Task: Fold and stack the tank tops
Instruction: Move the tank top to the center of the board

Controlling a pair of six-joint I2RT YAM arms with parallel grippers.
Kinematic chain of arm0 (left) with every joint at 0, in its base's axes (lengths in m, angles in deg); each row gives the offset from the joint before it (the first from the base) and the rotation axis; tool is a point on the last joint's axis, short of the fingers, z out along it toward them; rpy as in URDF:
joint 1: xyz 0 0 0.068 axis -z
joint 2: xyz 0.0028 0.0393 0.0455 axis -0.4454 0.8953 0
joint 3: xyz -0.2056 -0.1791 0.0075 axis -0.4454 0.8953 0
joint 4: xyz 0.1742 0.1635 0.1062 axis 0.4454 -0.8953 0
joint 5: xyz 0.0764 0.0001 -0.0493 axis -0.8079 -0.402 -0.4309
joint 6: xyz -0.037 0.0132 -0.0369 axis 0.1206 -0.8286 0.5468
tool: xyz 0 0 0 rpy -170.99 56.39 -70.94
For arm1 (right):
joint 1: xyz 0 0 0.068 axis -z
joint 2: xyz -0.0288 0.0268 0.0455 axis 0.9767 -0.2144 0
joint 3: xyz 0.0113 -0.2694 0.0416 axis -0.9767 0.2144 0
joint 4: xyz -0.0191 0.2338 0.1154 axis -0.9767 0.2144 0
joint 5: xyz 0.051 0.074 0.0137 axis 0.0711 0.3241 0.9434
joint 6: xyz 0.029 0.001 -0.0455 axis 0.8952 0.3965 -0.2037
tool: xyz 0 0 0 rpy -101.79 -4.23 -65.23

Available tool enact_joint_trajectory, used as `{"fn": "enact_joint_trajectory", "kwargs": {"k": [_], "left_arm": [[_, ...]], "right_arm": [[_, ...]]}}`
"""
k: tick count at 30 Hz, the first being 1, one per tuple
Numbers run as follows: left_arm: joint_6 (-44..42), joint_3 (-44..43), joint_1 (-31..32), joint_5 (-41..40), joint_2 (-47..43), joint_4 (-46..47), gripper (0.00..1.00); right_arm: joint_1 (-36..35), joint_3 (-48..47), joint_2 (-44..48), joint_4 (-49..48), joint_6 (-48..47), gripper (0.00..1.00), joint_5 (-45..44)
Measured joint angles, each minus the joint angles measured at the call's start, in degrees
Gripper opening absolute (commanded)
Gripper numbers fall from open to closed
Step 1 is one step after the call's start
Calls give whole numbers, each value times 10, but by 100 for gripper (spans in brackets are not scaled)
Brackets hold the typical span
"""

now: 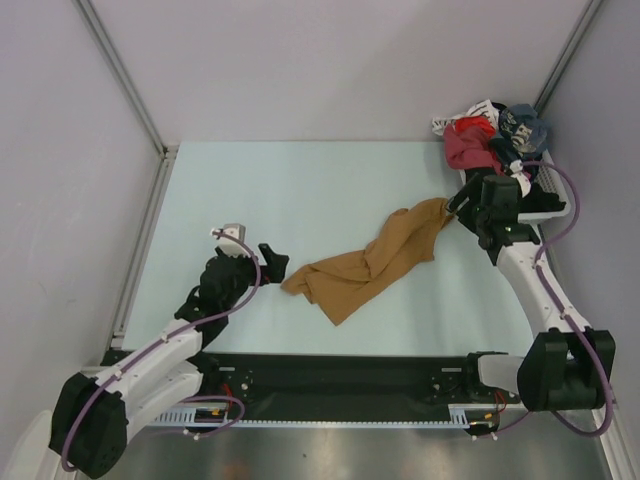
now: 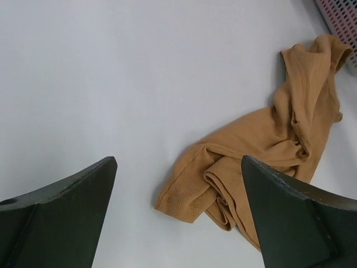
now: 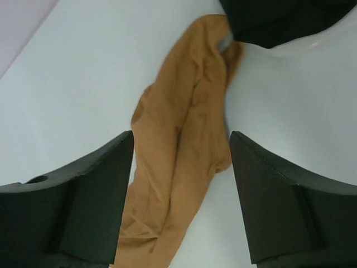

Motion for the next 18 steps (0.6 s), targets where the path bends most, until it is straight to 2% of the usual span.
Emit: {"fn": "enact_joint_trajectory", "kwargs": {"k": [3, 7, 10, 18], "left_arm": [[0, -9, 0, 8, 24, -2, 100], [0, -17, 1, 25, 49, -2, 100], [0, -21, 4, 34, 64, 0, 100], [-6, -35, 37, 42, 84, 2, 100]], "right_arm": [[-14, 15, 31, -20, -25, 67, 13], [-44, 36, 49, -32, -56, 67, 21], [-62, 42, 19, -32, -70, 56, 21], [-85, 88, -74, -39, -80, 52, 3]]}}
